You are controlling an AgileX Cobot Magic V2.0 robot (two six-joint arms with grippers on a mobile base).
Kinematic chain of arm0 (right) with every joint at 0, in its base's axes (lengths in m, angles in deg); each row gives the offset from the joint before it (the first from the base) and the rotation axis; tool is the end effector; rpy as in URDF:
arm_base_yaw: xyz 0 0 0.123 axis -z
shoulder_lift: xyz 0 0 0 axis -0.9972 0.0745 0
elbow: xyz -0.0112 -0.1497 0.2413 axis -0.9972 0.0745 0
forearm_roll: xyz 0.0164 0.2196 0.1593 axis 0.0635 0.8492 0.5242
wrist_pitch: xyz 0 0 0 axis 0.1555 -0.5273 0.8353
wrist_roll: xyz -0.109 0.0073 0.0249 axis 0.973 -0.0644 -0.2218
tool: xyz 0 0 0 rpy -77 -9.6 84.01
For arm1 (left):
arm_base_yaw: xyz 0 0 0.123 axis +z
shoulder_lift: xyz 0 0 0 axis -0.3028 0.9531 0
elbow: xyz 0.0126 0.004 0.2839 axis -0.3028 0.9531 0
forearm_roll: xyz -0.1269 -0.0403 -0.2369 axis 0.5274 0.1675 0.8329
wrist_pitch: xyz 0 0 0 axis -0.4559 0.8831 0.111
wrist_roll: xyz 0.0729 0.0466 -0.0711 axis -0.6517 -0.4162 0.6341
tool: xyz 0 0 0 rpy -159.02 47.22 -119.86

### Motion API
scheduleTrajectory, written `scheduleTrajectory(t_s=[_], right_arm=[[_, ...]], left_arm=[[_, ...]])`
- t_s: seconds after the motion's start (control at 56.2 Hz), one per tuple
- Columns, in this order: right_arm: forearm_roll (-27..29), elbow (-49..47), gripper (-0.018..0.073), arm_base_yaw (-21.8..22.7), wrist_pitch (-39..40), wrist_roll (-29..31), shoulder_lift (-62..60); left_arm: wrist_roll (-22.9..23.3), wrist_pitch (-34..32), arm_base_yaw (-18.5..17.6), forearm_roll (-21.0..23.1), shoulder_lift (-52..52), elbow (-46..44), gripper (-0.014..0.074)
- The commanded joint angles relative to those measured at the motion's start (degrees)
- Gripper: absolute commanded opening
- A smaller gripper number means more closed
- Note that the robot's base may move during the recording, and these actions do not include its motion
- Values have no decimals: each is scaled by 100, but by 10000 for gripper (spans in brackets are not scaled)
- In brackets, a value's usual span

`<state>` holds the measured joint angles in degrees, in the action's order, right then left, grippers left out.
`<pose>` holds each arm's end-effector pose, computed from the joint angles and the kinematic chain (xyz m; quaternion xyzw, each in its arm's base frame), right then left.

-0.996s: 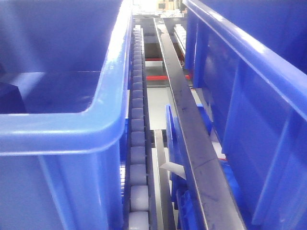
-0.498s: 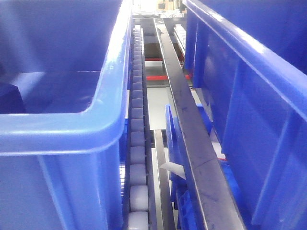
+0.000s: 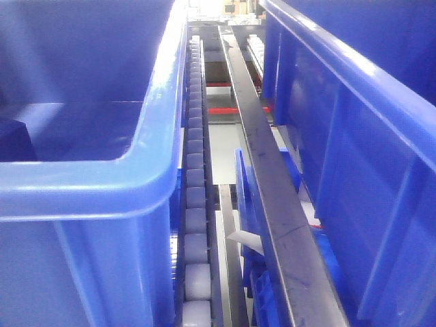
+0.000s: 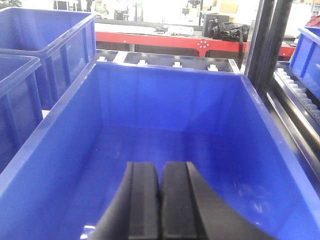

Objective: Pick and sort blue part to right shelf

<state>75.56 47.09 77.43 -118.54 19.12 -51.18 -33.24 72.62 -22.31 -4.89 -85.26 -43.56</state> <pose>0.0383 0.0019 0.3336 -0.0427 0.7000 0.0368 0.7119 0.0938 -0.0052 0.2350 0.0164 0.6021 -0.0254 0.7979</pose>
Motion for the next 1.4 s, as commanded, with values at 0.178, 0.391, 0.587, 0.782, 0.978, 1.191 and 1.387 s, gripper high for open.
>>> scheduleTrajectory(t_s=[0.178,0.391,0.587,0.782,0.978,1.191,1.387], right_arm=[[-39,-135,54,37,472,51,34],[-39,-135,54,37,472,51,34],[-113,-88,54,37,506,67,34],[-84,879,54,37,1085,47,34],[171,1893,54,37,2356,42,34],[383,2451,54,126,2766,42,34],[1026,2890,54,505,3335,42,34]], left_arm=[[40,-497,-48,-7,-137,186,125],[40,-497,-48,-7,-137,186,125],[40,-497,-48,-7,-137,186,125],[40,-497,-48,-7,-137,186,125],[40,-497,-48,-7,-137,186,125],[40,-497,-48,-7,-137,186,125],[40,-497,-48,-7,-137,186,125]])
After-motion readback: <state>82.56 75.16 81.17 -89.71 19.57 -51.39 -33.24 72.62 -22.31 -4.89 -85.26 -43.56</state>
